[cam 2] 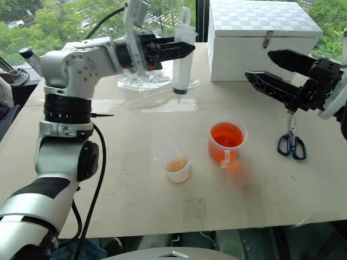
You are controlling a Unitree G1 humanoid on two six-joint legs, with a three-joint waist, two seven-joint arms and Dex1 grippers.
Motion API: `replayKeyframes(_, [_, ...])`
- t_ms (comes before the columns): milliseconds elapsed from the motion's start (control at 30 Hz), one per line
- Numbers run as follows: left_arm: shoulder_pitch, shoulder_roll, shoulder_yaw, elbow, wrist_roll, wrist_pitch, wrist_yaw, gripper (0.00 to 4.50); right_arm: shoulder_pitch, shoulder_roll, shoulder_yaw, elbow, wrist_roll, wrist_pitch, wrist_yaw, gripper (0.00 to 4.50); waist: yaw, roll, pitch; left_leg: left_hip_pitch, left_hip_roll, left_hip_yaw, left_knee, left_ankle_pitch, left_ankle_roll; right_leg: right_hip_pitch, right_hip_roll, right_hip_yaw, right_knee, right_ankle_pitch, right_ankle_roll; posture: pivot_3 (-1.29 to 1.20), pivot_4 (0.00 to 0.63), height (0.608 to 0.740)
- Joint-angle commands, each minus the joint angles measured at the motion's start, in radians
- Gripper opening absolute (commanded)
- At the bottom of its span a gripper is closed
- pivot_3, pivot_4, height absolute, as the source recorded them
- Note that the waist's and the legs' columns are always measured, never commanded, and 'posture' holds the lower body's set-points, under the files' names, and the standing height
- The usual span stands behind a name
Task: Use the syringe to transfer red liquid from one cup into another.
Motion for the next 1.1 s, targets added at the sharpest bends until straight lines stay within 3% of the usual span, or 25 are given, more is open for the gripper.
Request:
replayKeyframes(33, [0.009, -0.024, -0.01, -0.094, -0.019, -0.111, -0.116, 1.41, -0.026, 0.004, -0.06, -0.032, 0.036, -0.011, -0.075, 4.5, -0.001, 0.0, 0.0, 0.0, 0.0, 0.0, 0.0, 0.0, 0.0, 0.0, 0.0, 0.0, 0.0, 0.0, 0.0, 0.0, 0.15, 0.74])
replayKeyframes(133, [0.01, -0.095, 0.029, -0.091, -0.084, -0.135, -0.175, 1.41, -0.014, 0.018, -0.074, -0.047, -0.004, -0.032, -0.071, 4.5, 0.002, 0.0, 0.0, 0.0, 0.0, 0.0, 0.0, 0.0, 0.0, 0.0, 0.0, 0.0, 0.0, 0.0, 0.0, 0.0, 0.15, 0.74])
replayKeyframes(433, [0.075, -0.208, -0.085, -0.084, -0.005, -0.317, -0.311, 1.41, -0.052, 0.073, -0.088, -0.038, 0.052, -0.058, -0.11, 4.5, 0.003, 0.001, -0.001, 0.001, 0.0, 0.0, 0.001, 0.0, 0.0, 0.001, 0.001, 0.0, 0.0, 0.0, 0.0, 0.0, 0.15, 0.74])
replayKeyframes(567, [0.068, -0.239, -0.082, -0.039, -0.034, -0.302, -0.366, 1.41, -0.062, 0.091, -0.086, -0.033, 0.112, -0.05, -0.095, 4.5, 0.002, 0.002, -0.001, 0.001, 0.0, 0.0, 0.001, 0.0, 0.0, 0.001, 0.001, 0.0, 0.0, 0.0, 0.0, 0.0, 0.15, 0.74])
replayKeyframes(867, [0.052, -0.29, -0.112, 0.107, 0.044, -0.421, -0.459, 1.41, -0.023, 0.088, -0.061, -0.033, 0.135, -0.015, -0.002, 4.5, 0.003, 0.002, -0.001, 0.001, 0.0, 0.0, 0.001, 0.0, 0.0, 0.001, 0.002, 0.0, 0.0, 0.0, 0.0, 0.0, 0.15, 0.74])
replayKeyframes(1100, [0.042, -0.306, -0.114, 0.156, 0.073, -0.451, -0.492, 1.41, -0.029, 0.114, 0.03, -0.021, 0.036, -0.017, 0.051, 4.5, 0.002, 0.002, -0.001, 0.002, 0.0, 0.001, 0.001, 0.0, 0.0, 0.001, 0.002, 0.001, 0.0, 0.0, 0.0, 0.0, 0.15, 0.74])
